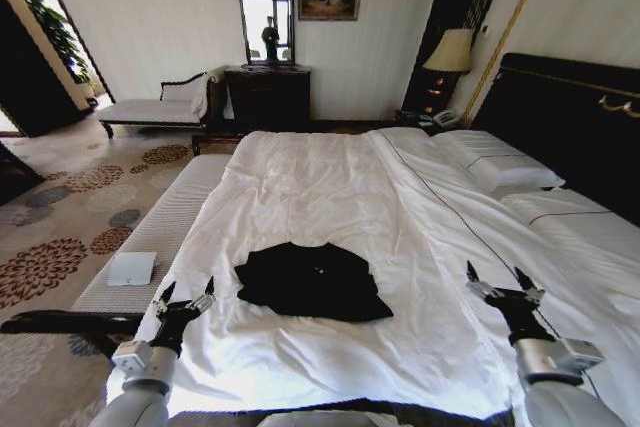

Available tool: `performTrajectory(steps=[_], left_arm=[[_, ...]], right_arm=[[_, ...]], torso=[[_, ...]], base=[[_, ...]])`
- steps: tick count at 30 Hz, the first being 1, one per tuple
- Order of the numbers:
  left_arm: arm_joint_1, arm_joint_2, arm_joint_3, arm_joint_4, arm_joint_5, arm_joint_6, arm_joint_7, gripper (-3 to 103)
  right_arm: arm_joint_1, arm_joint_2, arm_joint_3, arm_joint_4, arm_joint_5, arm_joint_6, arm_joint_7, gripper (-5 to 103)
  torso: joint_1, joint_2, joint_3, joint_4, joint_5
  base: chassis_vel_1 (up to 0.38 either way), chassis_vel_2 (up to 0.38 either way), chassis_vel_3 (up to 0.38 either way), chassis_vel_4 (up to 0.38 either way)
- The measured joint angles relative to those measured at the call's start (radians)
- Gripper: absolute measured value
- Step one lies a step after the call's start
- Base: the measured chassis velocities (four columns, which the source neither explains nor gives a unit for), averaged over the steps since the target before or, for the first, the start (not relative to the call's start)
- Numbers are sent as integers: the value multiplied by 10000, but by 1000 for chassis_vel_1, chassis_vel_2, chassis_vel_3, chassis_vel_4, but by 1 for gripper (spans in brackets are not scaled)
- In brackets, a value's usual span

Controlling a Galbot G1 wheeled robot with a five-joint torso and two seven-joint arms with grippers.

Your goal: Fold the clothes on the bed.

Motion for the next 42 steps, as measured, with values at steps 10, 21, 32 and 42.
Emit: performTrajectory(steps=[10, 21, 32, 42], left_arm=[[60, 28, -72, 1, 0, -38, 48, 100], [98, 111, -86, -16, 381, -260, 249, 100], [198, 76, -42, -37, 650, -276, 283, 100], [217, 62, -61, -69, 385, -287, 296, 100]], right_arm=[[-271, 711, -1138, -250, -1419, 96, -51, 100], [-286, 981, -1570, -362, -1904, 459, 17, 100], [-339, 1103, -1740, -390, -2059, 549, 15, 100], [-351, 967, -2001, -380, -1863, 568, 12, 100]], torso=[[0, 0, 0, 1, 0], [0, 0, 0, 0, 1], [0, 0, 0, 0, 1], [0, 0, 0, 2, 2]], base=[[0, 0, 0, 0], [0, 0, 0, 0], [0, 0, 0, 0], [-10, -8, -7, -8]])
